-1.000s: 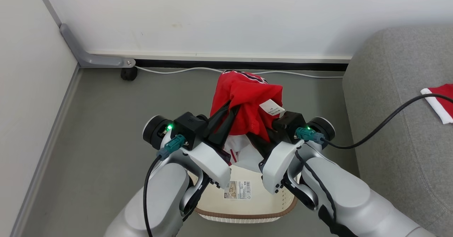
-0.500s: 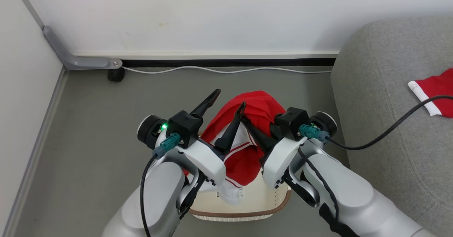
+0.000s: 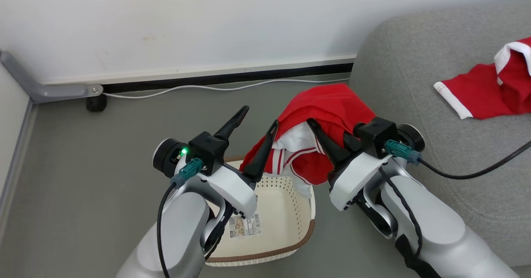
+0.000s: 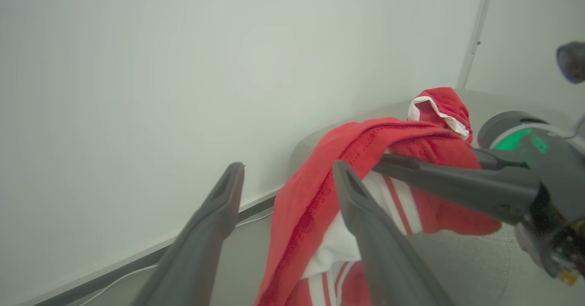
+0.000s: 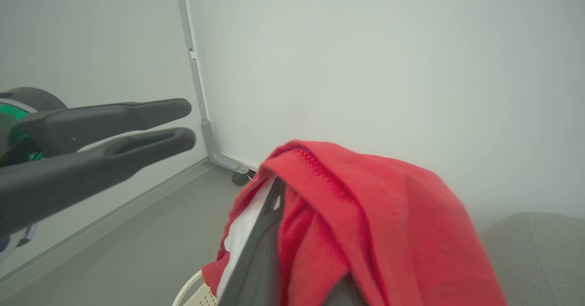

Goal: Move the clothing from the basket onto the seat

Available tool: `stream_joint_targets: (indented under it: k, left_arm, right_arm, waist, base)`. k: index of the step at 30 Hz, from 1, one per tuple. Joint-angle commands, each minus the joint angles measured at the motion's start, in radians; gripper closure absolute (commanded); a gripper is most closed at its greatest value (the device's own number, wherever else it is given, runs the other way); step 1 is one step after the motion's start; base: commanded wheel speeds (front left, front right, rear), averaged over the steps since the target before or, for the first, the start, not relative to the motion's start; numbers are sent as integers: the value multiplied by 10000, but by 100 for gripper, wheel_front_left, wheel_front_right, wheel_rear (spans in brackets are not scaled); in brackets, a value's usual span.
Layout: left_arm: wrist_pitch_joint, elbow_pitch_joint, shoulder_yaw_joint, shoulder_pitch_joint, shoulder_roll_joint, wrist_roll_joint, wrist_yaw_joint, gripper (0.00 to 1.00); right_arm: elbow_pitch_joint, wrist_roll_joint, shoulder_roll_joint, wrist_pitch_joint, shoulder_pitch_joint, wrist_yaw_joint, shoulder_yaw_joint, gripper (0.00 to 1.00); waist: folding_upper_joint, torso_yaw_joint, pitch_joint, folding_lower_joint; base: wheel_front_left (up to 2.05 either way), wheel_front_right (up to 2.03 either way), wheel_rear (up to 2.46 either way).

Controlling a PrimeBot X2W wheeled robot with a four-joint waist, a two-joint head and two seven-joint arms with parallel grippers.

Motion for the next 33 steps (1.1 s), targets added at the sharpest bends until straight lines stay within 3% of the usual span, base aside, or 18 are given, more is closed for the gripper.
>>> stream_joint_targets:
  k: [1, 25, 33]
  left_arm:
    - [-101, -190, 385, 28, 92, 121, -60, 0]
    - [-101, -485, 1075, 989, 71, 356, -379, 0]
    - [-101, -390, 685, 691, 59, 354, -448, 0]
  right_arm:
    - [-396, -133, 50, -61, 209, 31, -171, 100]
    - [-1991, -721, -478, -61, 1355, 31, -1719, 100]
    - [-2776, -1091, -630, -61, 1722, 31, -2765, 100]
  waist:
    - [0, -394, -99, 0]
    - [0, -4097, -554, 0]
    - [0, -4432, -225, 0]
  base:
    - [0, 0, 0]
    - [0, 0, 0]
    - [0, 0, 0]
